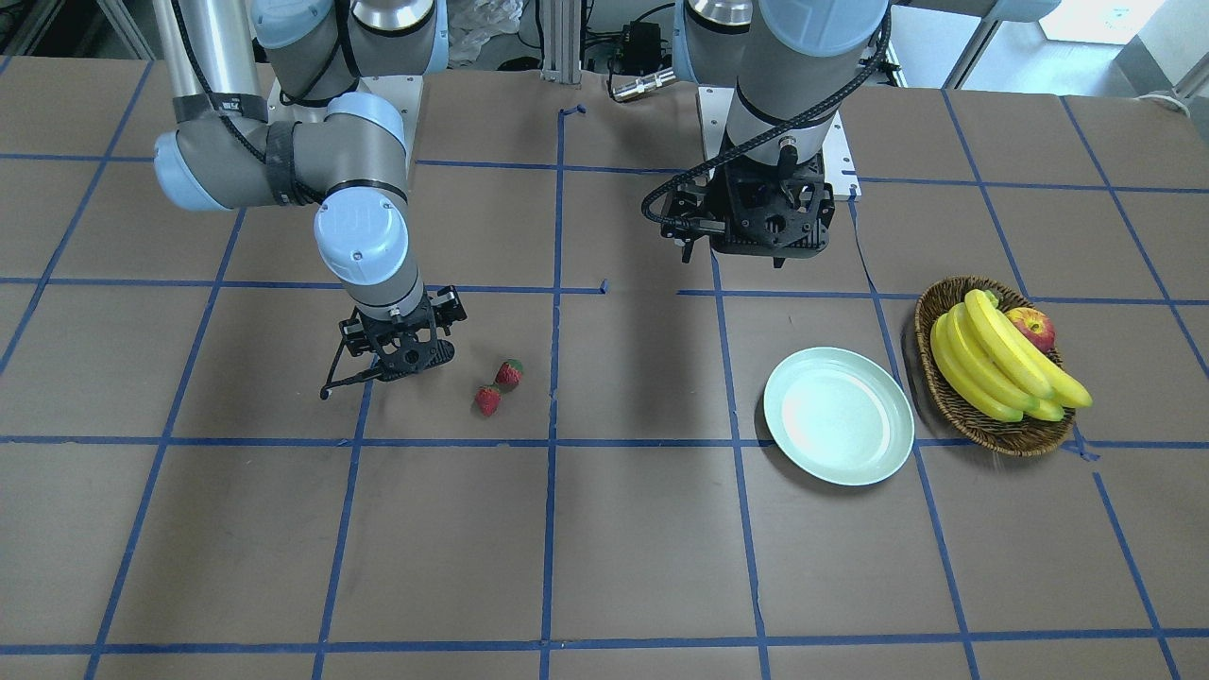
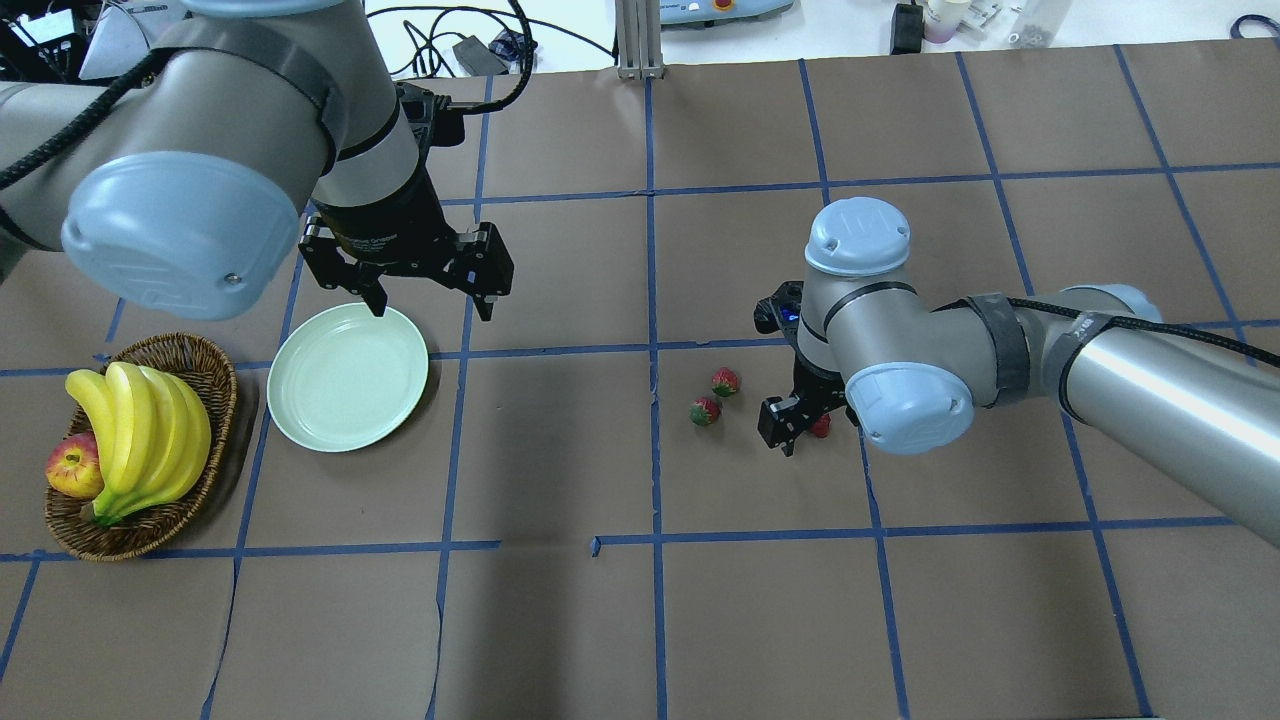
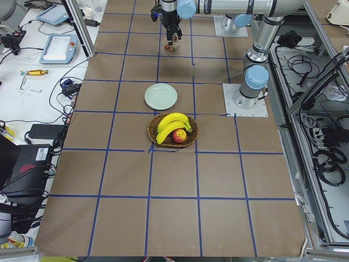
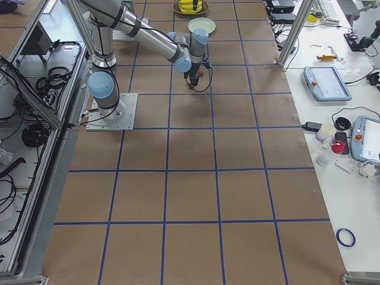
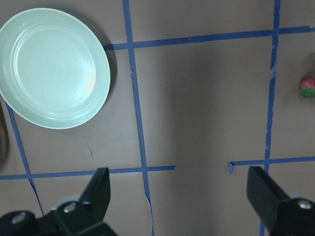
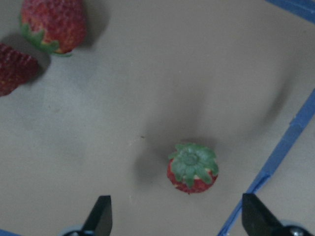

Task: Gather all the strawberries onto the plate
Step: 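Lower the right gripper and close it on the strawberry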

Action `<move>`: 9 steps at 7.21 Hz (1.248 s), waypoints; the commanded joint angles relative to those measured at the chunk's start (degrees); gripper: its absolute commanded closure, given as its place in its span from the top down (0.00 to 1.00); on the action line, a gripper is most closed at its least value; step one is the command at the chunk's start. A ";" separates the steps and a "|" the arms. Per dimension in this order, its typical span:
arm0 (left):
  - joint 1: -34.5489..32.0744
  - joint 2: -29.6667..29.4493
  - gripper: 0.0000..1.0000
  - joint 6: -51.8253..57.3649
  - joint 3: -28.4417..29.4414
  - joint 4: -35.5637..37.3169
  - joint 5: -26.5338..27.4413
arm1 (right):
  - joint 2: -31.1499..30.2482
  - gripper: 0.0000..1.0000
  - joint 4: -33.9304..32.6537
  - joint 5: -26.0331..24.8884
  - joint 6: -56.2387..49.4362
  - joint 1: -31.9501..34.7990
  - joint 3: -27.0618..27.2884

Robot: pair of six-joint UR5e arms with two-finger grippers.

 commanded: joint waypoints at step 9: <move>0.43 0.34 1.00 0.09 0.65 -0.09 0.26 | -0.15 0.00 -2.20 -2.12 -0.87 -0.12 -2.28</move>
